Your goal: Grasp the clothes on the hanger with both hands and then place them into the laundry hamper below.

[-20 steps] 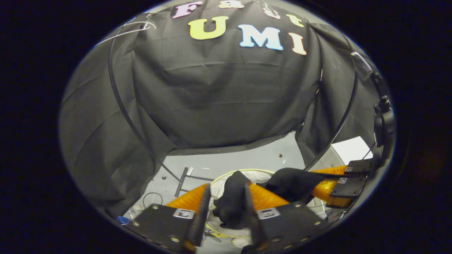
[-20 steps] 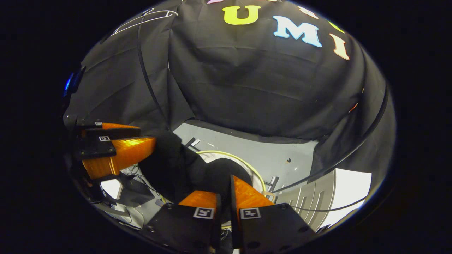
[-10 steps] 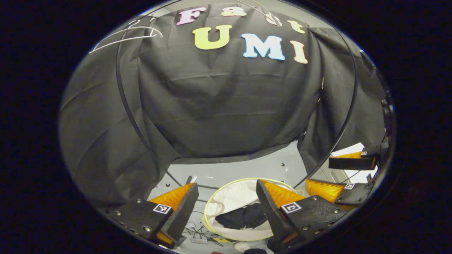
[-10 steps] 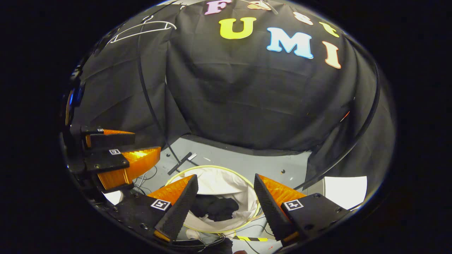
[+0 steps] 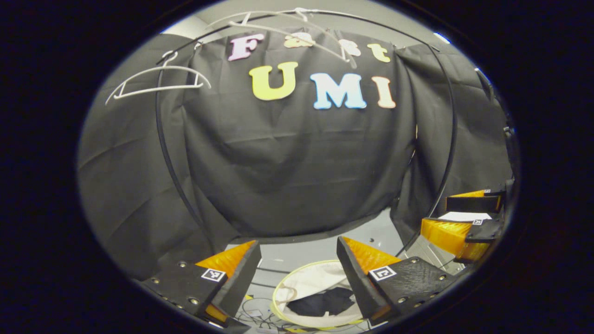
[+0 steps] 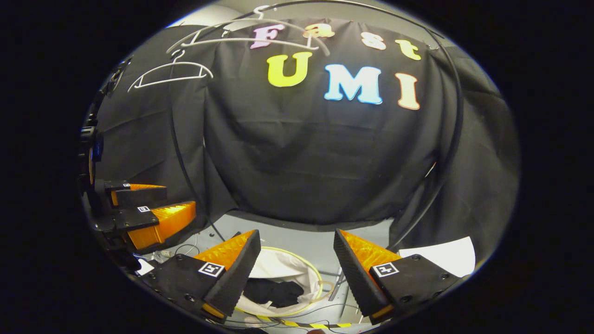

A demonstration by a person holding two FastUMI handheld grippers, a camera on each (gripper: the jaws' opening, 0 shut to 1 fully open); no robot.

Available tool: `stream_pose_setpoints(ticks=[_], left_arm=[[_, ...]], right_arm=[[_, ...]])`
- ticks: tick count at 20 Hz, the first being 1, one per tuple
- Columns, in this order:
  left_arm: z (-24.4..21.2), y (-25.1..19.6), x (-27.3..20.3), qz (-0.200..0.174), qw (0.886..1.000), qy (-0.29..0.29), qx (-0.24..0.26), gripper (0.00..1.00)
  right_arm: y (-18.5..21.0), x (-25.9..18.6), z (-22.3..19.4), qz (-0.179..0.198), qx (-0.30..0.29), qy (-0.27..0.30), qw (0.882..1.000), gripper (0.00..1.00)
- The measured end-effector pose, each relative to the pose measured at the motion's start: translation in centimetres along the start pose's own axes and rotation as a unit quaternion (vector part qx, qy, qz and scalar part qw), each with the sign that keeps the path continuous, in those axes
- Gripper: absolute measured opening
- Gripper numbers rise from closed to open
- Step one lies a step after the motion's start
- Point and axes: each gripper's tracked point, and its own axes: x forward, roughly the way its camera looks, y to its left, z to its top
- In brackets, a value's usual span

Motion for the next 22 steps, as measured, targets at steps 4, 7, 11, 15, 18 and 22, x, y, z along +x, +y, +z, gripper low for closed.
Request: stream_pose_setpoints(ticks=[4,7,11,15,18,22], left_arm=[[4.9,-1.8,-3.6,-0.004,0.999,-0.050,-0.001,0.96],[8.0,-3.4,-6.6,-0.006,0.997,-0.082,-0.005,0.96],[11.8,-5.4,-10.3,-0.012,0.992,-0.125,-0.016,0.96],[14.1,-5.8,-14.6,-0.003,0.987,-0.161,-0.007,0.96],[14.7,-5.6,-17.2,0.009,0.984,-0.176,-0.008,0.96],[15.0,-4.9,-20.3,0.033,0.981,-0.191,-0.011,0.96]], right_arm=[[-3.3,-3.8,3.1,-0.015,0.015,-0.042,0.999,0.98],[-5.7,-7.0,6.1,-0.024,0.029,-0.083,0.996,0.98],[-7.9,-11.2,8.0,-0.039,0.030,-0.124,0.991,0.97],[-9.7,-14.8,9.0,-0.049,0.024,-0.154,0.987,0.97],[-10.9,-16.7,9.0,-0.059,0.017,-0.165,0.984,0.97],[-12.2,-19.1,9.2,-0.073,0.017,-0.185,0.980,0.97]])
